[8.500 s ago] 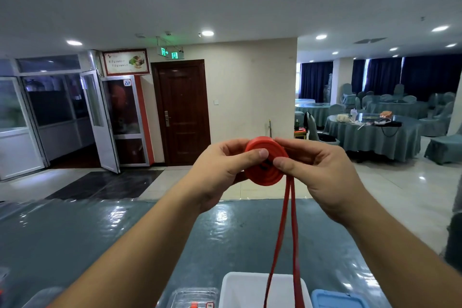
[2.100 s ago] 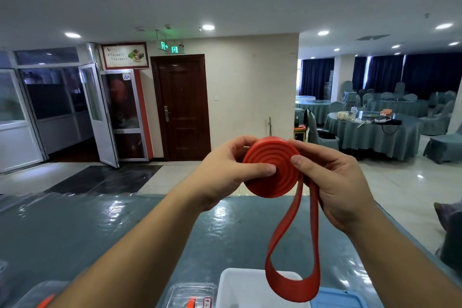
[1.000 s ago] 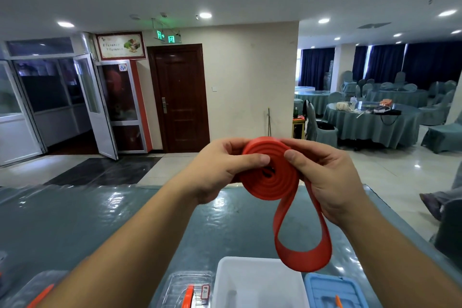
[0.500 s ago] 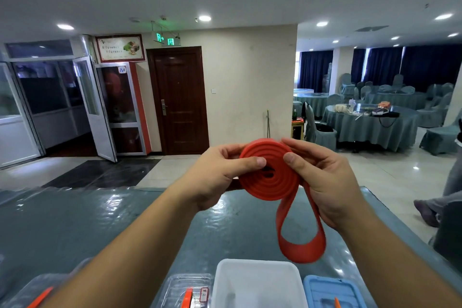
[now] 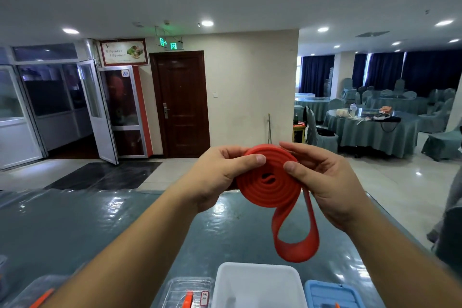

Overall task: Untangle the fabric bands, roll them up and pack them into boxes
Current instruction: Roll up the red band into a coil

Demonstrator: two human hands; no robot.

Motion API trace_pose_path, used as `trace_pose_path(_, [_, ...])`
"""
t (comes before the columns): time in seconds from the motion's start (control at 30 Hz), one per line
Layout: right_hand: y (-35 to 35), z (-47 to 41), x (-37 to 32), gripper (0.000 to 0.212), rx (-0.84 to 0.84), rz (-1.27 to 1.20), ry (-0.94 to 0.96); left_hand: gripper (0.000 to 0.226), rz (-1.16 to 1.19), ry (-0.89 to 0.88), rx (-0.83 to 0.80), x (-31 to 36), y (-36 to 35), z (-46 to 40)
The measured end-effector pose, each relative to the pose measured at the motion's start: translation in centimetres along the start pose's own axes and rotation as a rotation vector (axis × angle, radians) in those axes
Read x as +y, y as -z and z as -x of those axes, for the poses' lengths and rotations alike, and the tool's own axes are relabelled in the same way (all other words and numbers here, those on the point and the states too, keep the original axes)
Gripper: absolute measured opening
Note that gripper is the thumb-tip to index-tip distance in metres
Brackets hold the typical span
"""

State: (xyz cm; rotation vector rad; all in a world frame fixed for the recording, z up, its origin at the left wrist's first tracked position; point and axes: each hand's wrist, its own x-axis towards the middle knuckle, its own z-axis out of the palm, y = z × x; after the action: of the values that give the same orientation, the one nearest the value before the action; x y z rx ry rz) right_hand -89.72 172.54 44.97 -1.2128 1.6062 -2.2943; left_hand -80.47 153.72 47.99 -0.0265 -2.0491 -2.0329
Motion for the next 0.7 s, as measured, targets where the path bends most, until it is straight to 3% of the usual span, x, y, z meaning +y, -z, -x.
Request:
trace_pose_path(0.13, [0.1,0.4,-0.1,0.039,0.045,0.022,0.032,0.040,0.020,0.004,0.012,-0.3,-0.2,0.1])
trace_pose_path(0.33, [0.3,0.1,-1.0,0.042,-0.045,0.154,0.024,0.022,-0.154,0.048,-0.076,0.9,0.1,0.3])
trace_pose_path(0.53, [-0.1,0.2,-0.4,0.036,0.083,0.024,0.075,0.035,0.032,-0.028,0.029,0.1,-0.4,0.0])
trace_pose_path(0.7, [0.5,0.2,-0.9,0.032,-0.006,0.147,0.058,0.033,-0.117,0.049,-0.067,0.1,0.4,-0.1])
